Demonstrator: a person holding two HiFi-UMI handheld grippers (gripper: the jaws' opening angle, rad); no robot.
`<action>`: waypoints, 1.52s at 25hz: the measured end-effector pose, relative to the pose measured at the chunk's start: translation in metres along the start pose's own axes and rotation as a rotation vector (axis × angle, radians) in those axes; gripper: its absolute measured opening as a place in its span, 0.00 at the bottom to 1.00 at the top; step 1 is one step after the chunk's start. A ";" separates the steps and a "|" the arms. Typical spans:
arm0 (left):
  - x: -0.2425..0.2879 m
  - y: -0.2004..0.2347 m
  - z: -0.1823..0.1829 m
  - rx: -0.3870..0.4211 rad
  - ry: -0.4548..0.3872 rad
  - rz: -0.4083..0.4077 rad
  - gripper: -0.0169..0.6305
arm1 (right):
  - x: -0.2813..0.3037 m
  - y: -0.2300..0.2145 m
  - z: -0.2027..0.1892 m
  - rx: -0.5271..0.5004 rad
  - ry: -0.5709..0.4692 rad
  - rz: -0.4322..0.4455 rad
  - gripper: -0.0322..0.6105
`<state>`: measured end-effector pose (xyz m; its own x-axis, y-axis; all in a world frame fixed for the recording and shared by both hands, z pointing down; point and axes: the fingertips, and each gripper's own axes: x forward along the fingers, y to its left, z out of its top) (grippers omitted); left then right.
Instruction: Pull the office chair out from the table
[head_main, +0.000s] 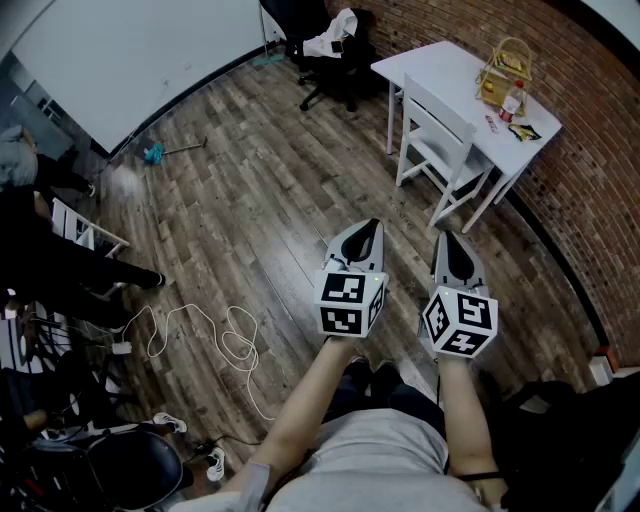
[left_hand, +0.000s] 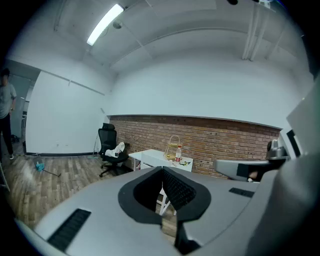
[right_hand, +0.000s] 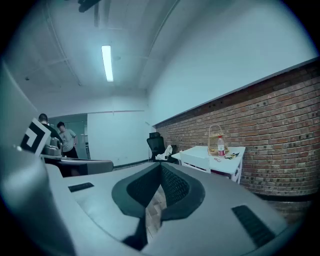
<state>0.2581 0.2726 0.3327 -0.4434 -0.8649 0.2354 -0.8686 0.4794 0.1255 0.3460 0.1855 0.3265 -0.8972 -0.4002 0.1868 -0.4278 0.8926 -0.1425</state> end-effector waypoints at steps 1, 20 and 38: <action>0.000 0.001 0.001 0.002 0.000 0.001 0.05 | 0.001 0.001 0.001 -0.001 -0.002 0.003 0.07; 0.030 -0.005 0.006 0.002 0.005 0.010 0.05 | 0.025 -0.020 0.003 0.037 0.001 0.041 0.07; 0.075 -0.006 0.000 -0.017 0.024 0.071 0.05 | 0.059 -0.065 -0.007 0.016 0.058 0.089 0.07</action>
<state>0.2305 0.2047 0.3495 -0.4978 -0.8252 0.2670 -0.8315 0.5416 0.1237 0.3216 0.1049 0.3537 -0.9240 -0.3063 0.2290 -0.3488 0.9204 -0.1765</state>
